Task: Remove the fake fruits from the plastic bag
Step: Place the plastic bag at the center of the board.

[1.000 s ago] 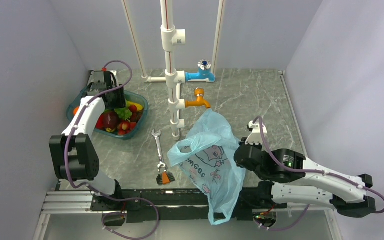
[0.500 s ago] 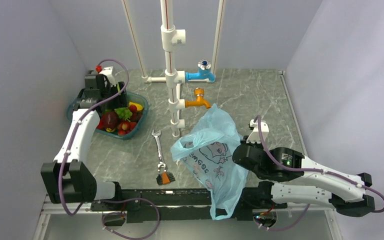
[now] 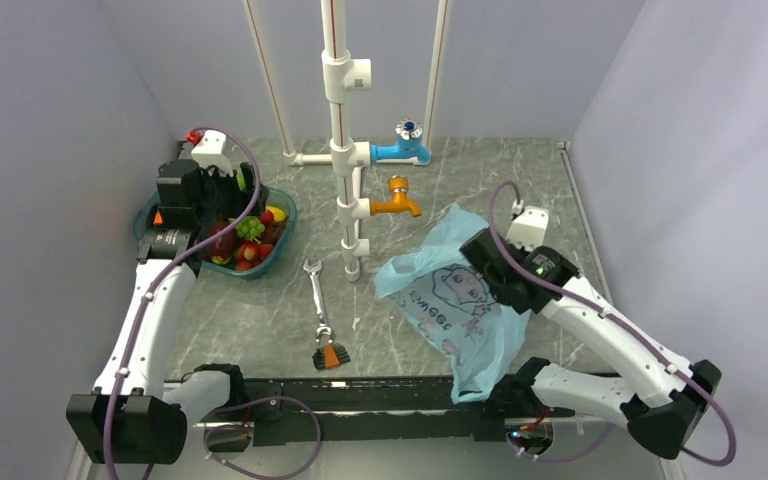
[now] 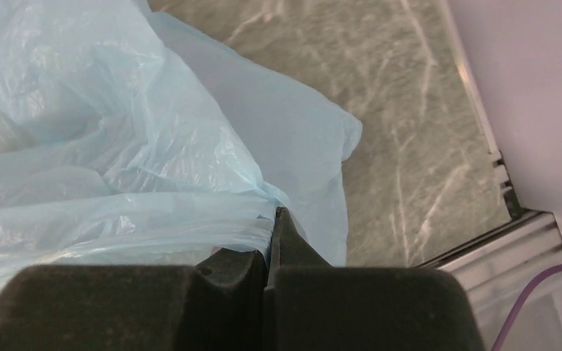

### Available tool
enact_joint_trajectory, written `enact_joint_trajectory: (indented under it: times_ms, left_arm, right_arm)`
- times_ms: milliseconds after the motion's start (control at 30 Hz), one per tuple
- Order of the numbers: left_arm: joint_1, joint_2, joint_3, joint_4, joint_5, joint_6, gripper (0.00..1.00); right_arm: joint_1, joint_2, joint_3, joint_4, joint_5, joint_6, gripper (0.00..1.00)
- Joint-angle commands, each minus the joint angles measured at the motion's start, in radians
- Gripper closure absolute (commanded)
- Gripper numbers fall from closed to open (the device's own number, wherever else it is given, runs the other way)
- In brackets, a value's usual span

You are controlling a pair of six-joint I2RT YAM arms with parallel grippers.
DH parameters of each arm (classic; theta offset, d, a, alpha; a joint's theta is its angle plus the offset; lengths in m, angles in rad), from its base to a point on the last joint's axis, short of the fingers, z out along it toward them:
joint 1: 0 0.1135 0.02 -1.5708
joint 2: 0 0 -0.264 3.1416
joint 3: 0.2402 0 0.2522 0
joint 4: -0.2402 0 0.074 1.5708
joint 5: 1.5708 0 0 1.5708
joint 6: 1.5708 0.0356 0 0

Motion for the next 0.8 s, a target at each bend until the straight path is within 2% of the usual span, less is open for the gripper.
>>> enact_joint_trajectory:
  times_ms: [0,100,233,433,533,767]
  left_arm:
    - [-0.031,-0.033,-0.010,0.051,-0.002,0.028,0.22]
    - [-0.036,-0.036,-0.002,0.046,0.001,0.028,0.22]
    - [-0.036,-0.045,-0.008,0.053,0.005,0.024,0.21]
    - [-0.039,-0.028,-0.002,0.043,0.007,0.028,0.22]
    - [-0.039,-0.032,-0.006,0.048,0.007,0.031,0.21]
    - [-0.039,-0.030,-0.007,0.056,0.029,0.026,0.21]
  right_arm:
    - [-0.201,0.010,0.033,0.153,-0.058,-0.192,1.00]
    - [-0.272,0.029,0.051,0.228,-0.030,-0.238,1.00]
    - [-0.368,0.161,0.154,0.235,0.006,-0.223,1.00]
    - [-0.440,0.287,0.270,0.379,0.060,-0.250,1.00]
    - [-0.495,0.382,0.367,0.398,0.089,-0.273,1.00]
    - [-0.546,0.544,0.448,0.446,0.064,-0.368,0.90]
